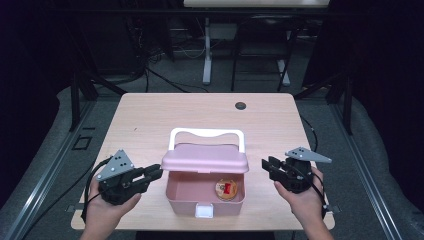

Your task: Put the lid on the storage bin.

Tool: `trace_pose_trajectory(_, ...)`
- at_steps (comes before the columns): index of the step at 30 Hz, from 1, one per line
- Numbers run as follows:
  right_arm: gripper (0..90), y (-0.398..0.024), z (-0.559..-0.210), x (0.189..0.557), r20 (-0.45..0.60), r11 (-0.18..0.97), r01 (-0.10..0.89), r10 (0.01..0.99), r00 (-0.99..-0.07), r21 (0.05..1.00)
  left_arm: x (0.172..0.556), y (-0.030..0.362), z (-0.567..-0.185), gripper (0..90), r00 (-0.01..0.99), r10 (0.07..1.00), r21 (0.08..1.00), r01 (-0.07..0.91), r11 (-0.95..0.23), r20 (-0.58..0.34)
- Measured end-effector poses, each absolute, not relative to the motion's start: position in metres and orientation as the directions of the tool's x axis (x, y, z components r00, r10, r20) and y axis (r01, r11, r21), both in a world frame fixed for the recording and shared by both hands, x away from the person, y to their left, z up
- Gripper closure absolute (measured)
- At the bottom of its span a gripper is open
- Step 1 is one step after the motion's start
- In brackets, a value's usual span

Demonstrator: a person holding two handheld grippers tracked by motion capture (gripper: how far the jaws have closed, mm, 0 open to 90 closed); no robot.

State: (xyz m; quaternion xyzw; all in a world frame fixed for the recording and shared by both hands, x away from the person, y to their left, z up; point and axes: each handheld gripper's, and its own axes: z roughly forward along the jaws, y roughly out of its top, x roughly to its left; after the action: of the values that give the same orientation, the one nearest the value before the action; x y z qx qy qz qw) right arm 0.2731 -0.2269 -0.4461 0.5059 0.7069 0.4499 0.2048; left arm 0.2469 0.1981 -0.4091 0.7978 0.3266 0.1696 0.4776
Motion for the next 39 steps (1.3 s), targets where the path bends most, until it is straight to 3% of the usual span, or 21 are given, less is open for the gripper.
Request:
trace_pose_trajectory(18,67.2,-0.231,-0.475,0.275,0.157,0.067,0.549,0.923,-0.351,0.833,0.236,0.202,-0.427,78.4,0.734,0.674,0.87,0.381,-0.313,-0.079)
trace_pose_trajectory(39,66.8,-0.232,-0.482,0.273,0.166,0.054,0.546,0.923,-0.346,0.836,0.228,0.202,-0.44,78.5,0.737,0.671,0.862,0.391,-0.321,-0.085)
